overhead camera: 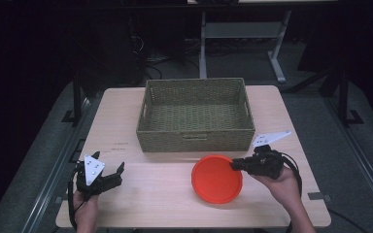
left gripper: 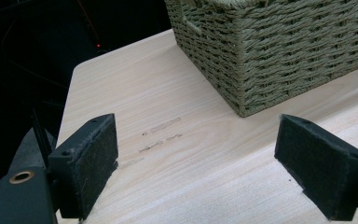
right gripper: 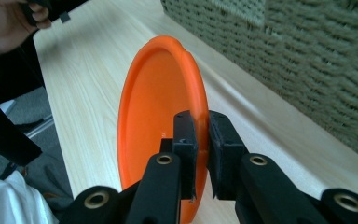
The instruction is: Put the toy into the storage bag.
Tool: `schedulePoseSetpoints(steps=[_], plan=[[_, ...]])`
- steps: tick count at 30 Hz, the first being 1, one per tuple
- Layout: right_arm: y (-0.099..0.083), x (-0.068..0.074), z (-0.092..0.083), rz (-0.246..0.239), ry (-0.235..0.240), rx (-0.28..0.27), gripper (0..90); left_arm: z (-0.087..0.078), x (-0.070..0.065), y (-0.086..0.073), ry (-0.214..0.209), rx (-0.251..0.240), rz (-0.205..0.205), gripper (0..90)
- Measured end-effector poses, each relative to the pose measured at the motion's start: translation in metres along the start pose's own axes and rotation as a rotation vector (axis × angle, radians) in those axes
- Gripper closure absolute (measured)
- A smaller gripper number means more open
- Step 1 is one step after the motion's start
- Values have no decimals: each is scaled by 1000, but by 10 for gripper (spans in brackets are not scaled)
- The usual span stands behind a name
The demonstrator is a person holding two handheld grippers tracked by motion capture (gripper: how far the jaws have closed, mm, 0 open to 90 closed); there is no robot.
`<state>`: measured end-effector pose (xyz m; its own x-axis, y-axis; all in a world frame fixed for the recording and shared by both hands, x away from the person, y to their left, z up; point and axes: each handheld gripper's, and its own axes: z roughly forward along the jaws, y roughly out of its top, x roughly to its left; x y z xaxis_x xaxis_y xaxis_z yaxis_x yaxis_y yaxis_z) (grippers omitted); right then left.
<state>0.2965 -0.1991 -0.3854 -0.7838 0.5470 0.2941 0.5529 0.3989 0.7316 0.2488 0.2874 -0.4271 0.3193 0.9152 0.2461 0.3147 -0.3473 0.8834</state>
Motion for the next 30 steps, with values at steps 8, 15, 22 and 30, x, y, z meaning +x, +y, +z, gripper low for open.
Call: schedulePoseSetpoints(steps=[8,15,22,30], plan=[[6,2,-6,-9,-18,9,825,0,-1,0,0,0,0,128],[14,3,-9,-6,-20,15,825,-1,1,-1,5,-1,-7,128],[24,2,-10,-6,-20,29,825,-1,1,-1,5,-1,-9,128],[34,0,-10,-9,-34,61,825,-2,3,-1,10,2,-15,128]])
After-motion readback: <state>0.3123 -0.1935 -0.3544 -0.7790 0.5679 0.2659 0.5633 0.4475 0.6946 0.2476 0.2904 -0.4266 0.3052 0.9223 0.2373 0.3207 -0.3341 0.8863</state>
